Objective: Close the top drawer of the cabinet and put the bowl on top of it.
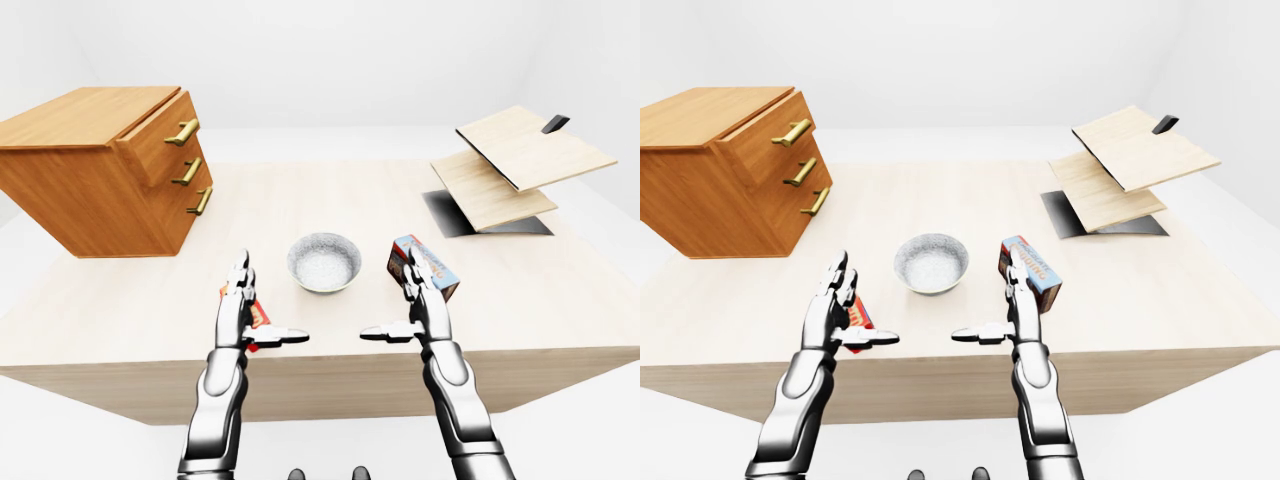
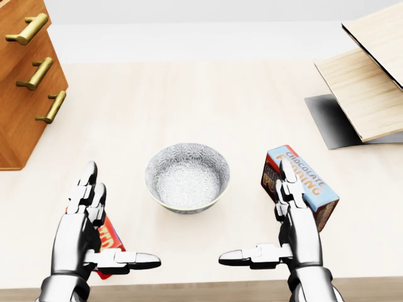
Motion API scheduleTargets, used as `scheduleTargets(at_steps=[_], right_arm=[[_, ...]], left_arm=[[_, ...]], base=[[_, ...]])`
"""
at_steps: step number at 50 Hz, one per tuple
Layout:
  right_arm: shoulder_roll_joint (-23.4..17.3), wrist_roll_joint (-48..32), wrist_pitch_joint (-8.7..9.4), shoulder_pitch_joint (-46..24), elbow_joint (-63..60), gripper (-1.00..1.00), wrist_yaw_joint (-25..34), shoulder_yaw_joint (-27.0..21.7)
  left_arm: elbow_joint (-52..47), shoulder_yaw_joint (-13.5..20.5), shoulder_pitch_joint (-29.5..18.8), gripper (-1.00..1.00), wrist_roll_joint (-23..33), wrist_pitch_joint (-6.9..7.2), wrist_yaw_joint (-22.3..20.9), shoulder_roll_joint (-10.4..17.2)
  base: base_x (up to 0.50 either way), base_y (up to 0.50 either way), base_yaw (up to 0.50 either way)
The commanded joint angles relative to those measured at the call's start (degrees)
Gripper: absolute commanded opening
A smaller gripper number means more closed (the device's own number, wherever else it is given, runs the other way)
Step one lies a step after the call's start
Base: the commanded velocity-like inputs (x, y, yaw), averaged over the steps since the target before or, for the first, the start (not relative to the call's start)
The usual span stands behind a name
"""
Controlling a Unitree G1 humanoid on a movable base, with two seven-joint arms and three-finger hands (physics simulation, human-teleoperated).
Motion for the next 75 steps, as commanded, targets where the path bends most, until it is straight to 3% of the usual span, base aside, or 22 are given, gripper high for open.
scheduleTargets(at_steps=[1,7,12,24,36,40,48,56,75], right_arm=[[-0.1,-0.9,-2.51,0.8,1.7,1.0,1.0,0.4],[-0.1,-2.0,-1.47,1.2,0.8,1.0,-0.2,0.5],[0.3,-3.5,-3.87,2.1,0.1,1.0,-2.0,0.7],[0.4,-2.1,-1.0,10.0,-14.1,1.0,-0.7,2.5],[0.0,-0.1,-0.21,14.6,-23.2,1.0,0.9,2.4],[0.1,-0.3,-0.52,15.4,-24.2,1.0,0.9,2.6],[0.1,-0.5,-1.18,15.9,-24.8,1.0,0.4,2.5],[0.0,0.3,-0.13,16.0,-25.4,1.0,0.9,2.6],[-0.2,0.8,-0.92,17.0,-26.4,1.0,2.2,2.6]], left_arm=[[-6.7,1.9,2.5,1.0,-2.3,3.22,-3.6,0.7],[-8.4,1.9,3.2,1.0,-2.1,3.22,-4.0,0.7],[-10.4,1.5,4.8,1.0,-2.1,3.22,-4.8,0.5],[-23.3,0.5,12.3,1.0,-2.1,3.22,-5.9,-0.2],[-33.6,-1.9,20.5,1.0,-3.9,3.22,-7.3,-0.2],[-34.5,-1.6,21.1,1.0,-6.4,3.22,-9.0,0.0],[-34.9,-1.5,21.4,1.0,-6.4,3.22,-9.1,-0.2],[-34.9,-1.6,21.5,1.0,-6.3,3.22,-8.7,0.0],[-37.5,-0.4,21.8,1.0,-8.2,3.22,-10.4,-0.4]], base=[[0.0,0.0,0.0],[0.0,0.0,0.0],[0.0,0.0,0.0],[0.0,0.0,0.0],[0.0,0.0,0.0],[0.0,0.0,0.0],[0.0,0.0,0.0],[0.0,0.0,0.0],[0.03,0.0,0.0]])
